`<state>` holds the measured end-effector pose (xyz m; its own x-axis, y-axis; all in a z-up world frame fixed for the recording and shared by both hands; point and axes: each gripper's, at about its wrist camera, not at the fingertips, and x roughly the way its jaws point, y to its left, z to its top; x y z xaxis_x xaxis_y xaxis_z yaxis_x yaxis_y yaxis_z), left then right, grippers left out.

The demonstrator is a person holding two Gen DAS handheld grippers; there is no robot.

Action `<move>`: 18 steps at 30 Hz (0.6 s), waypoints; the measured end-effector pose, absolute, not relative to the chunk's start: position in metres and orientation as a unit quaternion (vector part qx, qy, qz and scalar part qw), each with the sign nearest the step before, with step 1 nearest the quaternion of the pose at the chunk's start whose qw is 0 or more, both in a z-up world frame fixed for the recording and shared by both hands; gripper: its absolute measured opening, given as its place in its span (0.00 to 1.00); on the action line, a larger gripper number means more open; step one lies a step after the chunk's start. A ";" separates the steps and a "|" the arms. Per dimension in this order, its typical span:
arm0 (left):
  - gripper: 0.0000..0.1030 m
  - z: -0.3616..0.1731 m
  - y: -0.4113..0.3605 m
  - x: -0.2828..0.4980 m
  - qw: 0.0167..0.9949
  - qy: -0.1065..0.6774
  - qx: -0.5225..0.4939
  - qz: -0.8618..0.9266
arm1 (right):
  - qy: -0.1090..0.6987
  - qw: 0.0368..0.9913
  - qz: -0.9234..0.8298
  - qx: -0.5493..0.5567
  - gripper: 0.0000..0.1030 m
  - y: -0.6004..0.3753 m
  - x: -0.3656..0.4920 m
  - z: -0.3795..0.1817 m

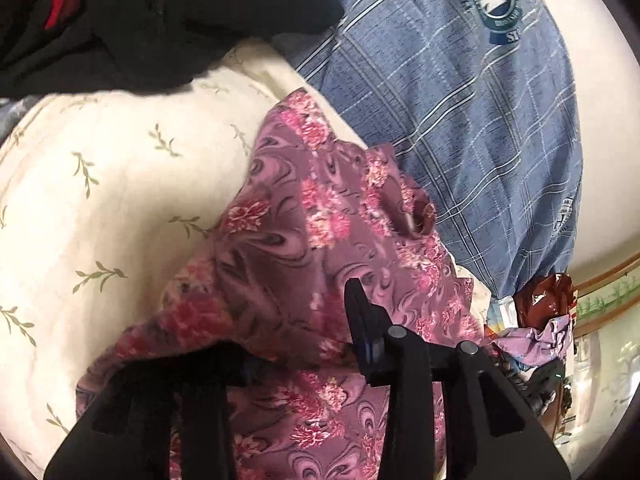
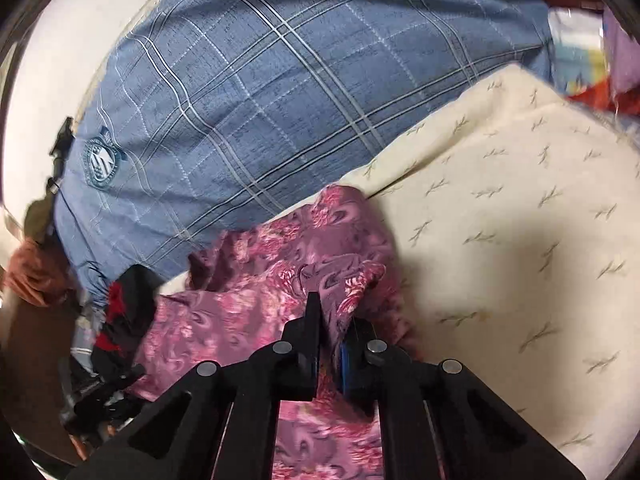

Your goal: Fold small clothes

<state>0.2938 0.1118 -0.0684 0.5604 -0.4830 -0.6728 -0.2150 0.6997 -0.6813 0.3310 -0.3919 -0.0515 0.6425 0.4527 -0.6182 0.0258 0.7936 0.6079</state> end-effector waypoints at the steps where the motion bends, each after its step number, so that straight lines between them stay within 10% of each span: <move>1: 0.34 -0.070 0.113 0.295 0.795 0.464 -0.383 -0.085 | 0.436 0.850 0.109 0.274 0.08 -0.390 0.336 -0.059; 7: 0.49 -0.066 0.117 0.288 0.788 0.458 -0.399 -0.100 | 0.401 0.885 0.057 0.227 0.22 -0.386 0.323 -0.028; 11: 0.47 -0.062 0.110 0.287 0.801 0.458 -0.375 -0.087 | 0.379 0.887 0.167 0.203 0.54 -0.339 0.349 0.001; 18: 0.47 -0.062 0.108 0.290 0.805 0.460 -0.365 -0.086 | 0.456 0.834 0.277 0.141 0.52 -0.236 0.421 -0.031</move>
